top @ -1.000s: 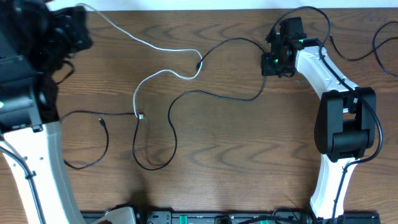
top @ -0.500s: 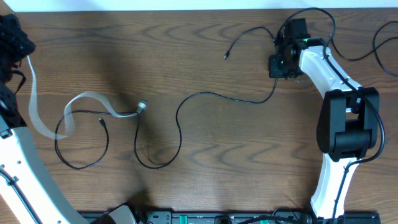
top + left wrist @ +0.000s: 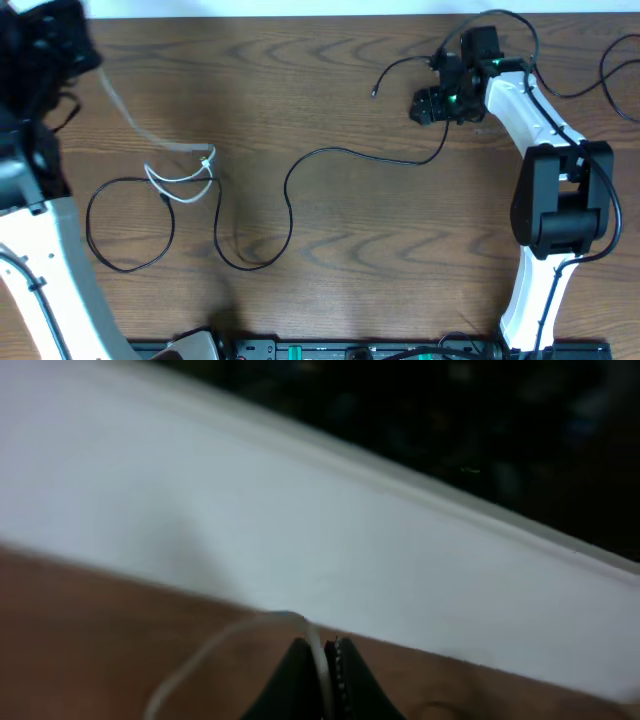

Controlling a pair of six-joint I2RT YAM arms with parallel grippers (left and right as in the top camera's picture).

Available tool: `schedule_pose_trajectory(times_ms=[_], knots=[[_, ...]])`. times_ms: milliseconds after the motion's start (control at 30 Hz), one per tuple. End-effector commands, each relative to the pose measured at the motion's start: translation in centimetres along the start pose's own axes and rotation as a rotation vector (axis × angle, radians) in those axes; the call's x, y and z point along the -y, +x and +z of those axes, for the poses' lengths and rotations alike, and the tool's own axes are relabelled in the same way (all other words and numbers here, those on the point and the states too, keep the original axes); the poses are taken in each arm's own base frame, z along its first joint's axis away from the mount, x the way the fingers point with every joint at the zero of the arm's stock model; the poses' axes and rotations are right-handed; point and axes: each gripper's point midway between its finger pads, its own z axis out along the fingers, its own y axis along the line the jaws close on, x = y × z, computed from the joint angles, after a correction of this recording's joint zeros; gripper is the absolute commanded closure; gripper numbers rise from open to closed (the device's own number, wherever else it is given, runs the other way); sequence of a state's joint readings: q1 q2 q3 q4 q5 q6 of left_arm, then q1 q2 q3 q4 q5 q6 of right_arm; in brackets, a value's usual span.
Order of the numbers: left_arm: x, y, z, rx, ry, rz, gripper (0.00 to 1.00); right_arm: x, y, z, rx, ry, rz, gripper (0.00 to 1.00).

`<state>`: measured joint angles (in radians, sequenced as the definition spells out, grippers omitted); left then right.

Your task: Untangle cables

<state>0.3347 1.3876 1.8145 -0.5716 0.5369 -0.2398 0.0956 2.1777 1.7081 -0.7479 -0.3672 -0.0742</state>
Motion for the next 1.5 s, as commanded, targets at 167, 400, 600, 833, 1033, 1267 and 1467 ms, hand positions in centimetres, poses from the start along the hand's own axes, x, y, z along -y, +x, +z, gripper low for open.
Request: schedule_pose_trajectory(times_ms=[167,400,600,833,1033,1267,1467], knots=[[14.0,0.0,-0.1,0.018,0.490,0.050,0.93,-13.6,-6.4,-12.1,0.328,-0.434,-0.362,0.02],[18.3,-2.6,-1.3,0.119,0.640,-0.010,0.92,-21.7,-5.3,-13.5,0.358,-0.670,-0.525,0.01],[19.4,-4.8,-2.1,0.194,0.705,-0.060,0.92,-27.9,-4.2,-13.4,0.381,-0.764,-0.664,0.01],[19.2,-4.7,-1.8,0.193,0.699,-0.068,0.93,-32.7,-2.6,-15.4,0.418,-0.951,-0.790,0.08],[19.2,-4.8,-1.8,0.189,0.700,-0.082,0.93,-35.4,-1.4,-15.8,0.429,-1.016,-0.860,0.12],[19.2,-4.7,-1.8,0.184,0.700,-0.090,0.93,-38.6,0.2,-14.9,0.409,-1.004,-0.899,0.14],[19.1,-4.4,-1.6,0.162,0.698,-0.109,0.92,-41.2,1.1,-12.3,0.407,-0.949,-0.930,0.21]])
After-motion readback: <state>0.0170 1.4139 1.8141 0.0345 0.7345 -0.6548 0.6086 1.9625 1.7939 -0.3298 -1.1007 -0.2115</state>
